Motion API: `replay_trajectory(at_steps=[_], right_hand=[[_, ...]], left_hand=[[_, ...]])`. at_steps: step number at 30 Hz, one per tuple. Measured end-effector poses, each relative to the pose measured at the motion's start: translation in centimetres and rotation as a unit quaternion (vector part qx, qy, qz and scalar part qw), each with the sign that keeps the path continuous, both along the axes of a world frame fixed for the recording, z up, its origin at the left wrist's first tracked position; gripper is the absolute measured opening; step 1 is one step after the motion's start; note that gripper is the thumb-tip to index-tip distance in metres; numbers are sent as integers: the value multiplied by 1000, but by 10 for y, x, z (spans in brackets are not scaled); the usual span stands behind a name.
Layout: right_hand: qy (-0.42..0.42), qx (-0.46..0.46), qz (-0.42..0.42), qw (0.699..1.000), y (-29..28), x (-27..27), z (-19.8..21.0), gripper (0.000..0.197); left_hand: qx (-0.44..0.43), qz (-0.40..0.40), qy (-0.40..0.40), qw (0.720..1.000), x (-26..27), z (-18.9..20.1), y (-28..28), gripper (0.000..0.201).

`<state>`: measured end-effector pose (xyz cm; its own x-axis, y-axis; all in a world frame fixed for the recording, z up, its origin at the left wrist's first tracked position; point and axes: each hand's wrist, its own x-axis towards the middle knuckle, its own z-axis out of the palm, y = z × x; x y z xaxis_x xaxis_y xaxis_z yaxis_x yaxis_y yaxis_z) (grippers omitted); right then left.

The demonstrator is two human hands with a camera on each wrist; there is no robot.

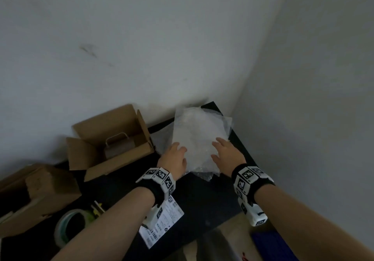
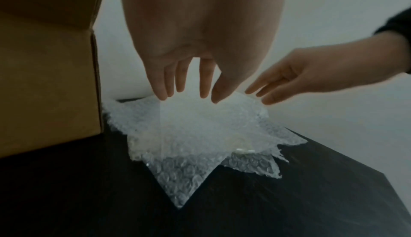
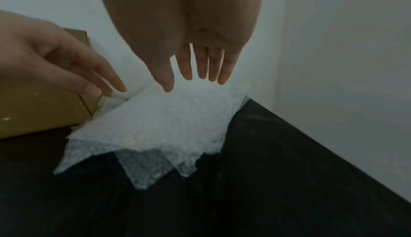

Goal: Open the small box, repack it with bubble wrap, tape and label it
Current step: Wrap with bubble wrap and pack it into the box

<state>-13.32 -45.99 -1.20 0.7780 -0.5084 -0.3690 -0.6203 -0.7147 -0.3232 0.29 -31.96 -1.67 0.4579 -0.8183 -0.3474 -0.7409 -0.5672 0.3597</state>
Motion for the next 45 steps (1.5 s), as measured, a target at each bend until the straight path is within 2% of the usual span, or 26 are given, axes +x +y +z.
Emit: replay_trajectory(at_steps=[3, 7, 11, 17, 21, 24, 27, 30, 32, 34, 37, 40, 42, 45], right_hand=[[22, 9, 51, 998, -14, -4, -17, 62], [15, 17, 43, 999, -27, -1, -37, 65], [34, 49, 54, 997, -36, -1, -49, 62], [29, 60, 76, 995, -47, 0, -50, 58], [37, 63, 91, 993, -51, -2, -49, 54], [43, 83, 100, 991, -53, -6, -41, 50], [23, 112, 81, 990, -54, -8, -29, 46], [-32, 144, 9, 989, -54, -3, -15, 52], [-85, 184, -58, 978, -53, 4, -6, 63], [-150, 243, -128, 950, -50, 12, 4, 71], [-211, 328, -213, 896, -46, 25, 25, 65], [-261, 381, -225, 858, -40, 36, 39, 41], [-263, 432, -225, 833, -34, 41, 48, 35], [-252, 462, -187, 830, -23, 48, 63, 31]], left_hand=[[25, 51, 25, 998, 2, -17, -9, 33], [-12, 130, 50, 990, 8, -32, -17, 21], [-43, 232, 122, 964, 15, -37, -22, 30], [-102, 355, 147, 918, 21, -28, -41, 52], [-119, 334, 133, 926, 22, -27, -44, 24], [-169, 344, 171, 908, 18, -20, -39, 8], [-218, 303, 186, 909, 10, -2, -31, 20], [-273, 261, 196, 905, 5, 22, -22, 26], [-294, 250, 199, 901, 5, 38, -16, 24], [-318, 240, 193, 897, 8, 52, -7, 23], [-349, 257, 197, 880, 16, 70, 10, 23], [-374, 279, 203, 861, 27, 84, 31, 30], [-373, 299, 200, 855, 36, 89, 49, 26], [-364, 330, 219, 843, 49, 94, 78, 17]])
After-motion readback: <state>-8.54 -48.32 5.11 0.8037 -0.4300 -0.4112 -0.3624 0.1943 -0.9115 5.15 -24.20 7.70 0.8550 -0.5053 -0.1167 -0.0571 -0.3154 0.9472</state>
